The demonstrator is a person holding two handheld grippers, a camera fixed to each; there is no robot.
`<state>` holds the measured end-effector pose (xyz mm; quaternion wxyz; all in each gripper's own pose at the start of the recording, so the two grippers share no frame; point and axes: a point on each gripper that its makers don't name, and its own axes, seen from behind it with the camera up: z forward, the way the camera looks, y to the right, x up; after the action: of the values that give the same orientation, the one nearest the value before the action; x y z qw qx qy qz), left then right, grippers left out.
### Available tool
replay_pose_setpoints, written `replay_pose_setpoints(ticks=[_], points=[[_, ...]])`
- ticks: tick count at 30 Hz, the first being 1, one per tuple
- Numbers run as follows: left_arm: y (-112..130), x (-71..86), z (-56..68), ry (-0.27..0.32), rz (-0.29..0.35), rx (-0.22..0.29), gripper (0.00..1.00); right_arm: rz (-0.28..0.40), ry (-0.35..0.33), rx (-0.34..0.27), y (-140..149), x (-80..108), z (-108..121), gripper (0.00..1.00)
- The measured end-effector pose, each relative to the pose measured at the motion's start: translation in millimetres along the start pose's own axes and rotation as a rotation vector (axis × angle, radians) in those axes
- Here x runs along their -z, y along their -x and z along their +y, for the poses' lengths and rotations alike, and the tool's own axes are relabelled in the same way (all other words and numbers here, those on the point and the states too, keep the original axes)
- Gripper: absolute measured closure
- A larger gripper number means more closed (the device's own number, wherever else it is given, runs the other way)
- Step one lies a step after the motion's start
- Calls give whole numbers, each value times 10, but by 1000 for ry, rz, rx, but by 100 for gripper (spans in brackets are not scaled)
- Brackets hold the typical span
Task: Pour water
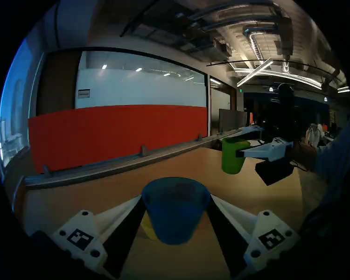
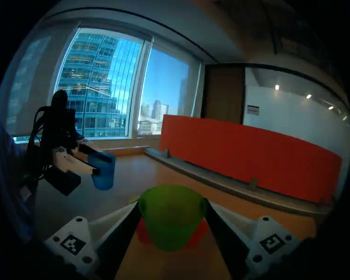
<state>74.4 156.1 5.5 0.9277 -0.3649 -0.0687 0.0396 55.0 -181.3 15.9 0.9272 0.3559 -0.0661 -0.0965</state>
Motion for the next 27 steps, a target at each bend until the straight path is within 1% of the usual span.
replay_pose_setpoints(ticks=[6, 12, 18, 27], points=[[-61, 11, -14, -2, 11, -6, 13, 4, -7, 6, -36, -8, -36, 5], [-153, 15, -32, -10, 24, -35, 13, 6, -24, 16, -65, -31, -108, 6], [-277, 38, -41, -22, 40, -78, 13, 20, -43, 20, -122, -83, -201, 6], [-454, 51, -29, -50, 50, -173, 13, 42, -84, 19, -211, -169, -380, 6]])
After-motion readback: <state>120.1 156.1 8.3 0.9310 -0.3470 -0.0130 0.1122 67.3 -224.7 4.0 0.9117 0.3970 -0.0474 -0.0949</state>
